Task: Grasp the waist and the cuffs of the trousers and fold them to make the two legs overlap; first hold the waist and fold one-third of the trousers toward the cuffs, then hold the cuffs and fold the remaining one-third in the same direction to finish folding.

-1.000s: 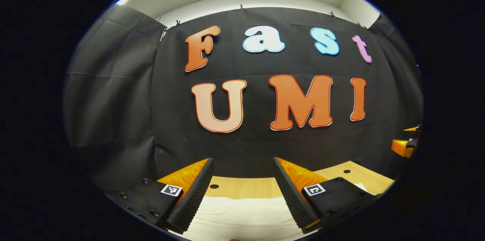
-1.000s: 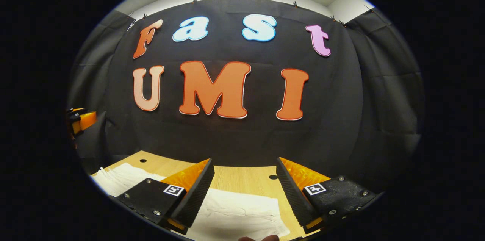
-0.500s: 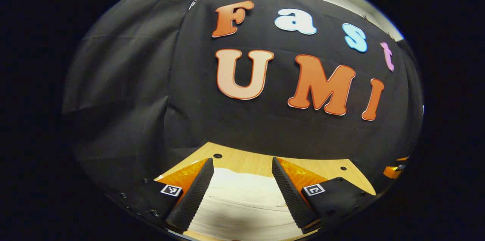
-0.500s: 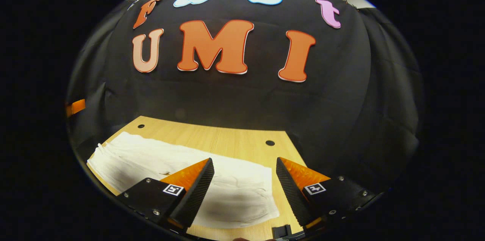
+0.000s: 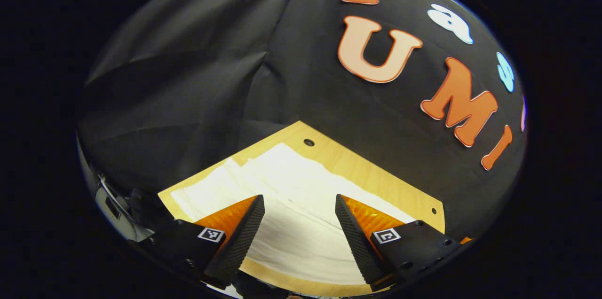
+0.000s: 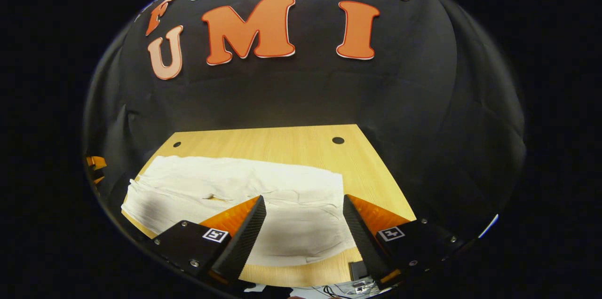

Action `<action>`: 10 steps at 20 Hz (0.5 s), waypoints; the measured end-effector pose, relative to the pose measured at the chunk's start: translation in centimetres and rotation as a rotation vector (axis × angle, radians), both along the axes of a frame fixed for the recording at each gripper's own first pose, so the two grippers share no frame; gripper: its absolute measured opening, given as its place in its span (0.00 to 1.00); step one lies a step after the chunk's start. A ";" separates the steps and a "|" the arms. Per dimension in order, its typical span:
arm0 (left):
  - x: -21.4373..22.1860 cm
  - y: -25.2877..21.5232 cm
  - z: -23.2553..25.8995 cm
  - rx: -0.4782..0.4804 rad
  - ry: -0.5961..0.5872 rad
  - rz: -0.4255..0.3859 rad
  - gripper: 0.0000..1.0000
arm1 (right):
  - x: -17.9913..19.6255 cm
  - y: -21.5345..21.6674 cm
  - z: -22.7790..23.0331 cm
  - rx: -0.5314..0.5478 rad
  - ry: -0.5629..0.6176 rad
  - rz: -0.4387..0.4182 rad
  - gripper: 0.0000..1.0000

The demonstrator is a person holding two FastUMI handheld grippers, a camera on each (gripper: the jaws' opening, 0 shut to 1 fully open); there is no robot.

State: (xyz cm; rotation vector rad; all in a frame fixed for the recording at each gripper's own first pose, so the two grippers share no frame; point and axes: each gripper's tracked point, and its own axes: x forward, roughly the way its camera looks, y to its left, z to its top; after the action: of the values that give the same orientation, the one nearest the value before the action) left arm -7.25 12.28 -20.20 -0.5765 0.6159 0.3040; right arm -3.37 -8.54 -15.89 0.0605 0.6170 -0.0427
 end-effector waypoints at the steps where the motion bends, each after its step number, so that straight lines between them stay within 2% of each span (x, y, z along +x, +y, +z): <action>1: -0.2 0.7 -1.0 -0.031 0.025 0.005 0.99 | -0.3 -0.2 -0.3 0.011 0.017 -0.016 1.00; 3: -1.1 2.2 -3.5 -0.106 0.082 0.021 0.96 | -1.0 -0.6 -1.4 0.030 0.067 -0.050 1.00; 5: -2.6 3.9 -5.9 -0.183 0.130 0.052 0.99 | -2.1 -0.9 -2.9 0.071 0.123 -0.088 1.00; 6: -3.3 4.8 -7.2 -0.210 0.159 0.067 0.96 | -2.3 -1.0 -3.6 0.092 0.147 -0.100 1.00; 8: -4.1 6.5 -9.3 -0.253 0.209 0.095 0.99 | -2.7 -0.3 -5.0 0.158 0.203 -0.103 1.00; 9: -4.8 7.2 -10.3 -0.277 0.242 0.100 0.94 | -3.1 0.0 -5.8 0.195 0.241 -0.112 0.98; 10: -5.5 7.9 -11.5 -0.299 0.268 0.116 1.00 | -3.2 0.1 -6.6 0.229 0.270 -0.130 0.98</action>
State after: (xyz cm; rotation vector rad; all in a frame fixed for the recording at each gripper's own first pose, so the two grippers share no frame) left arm -12.76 20.18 -31.67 -0.8695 0.8972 0.4057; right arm -6.54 -8.40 -22.49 0.3210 0.8859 -0.1072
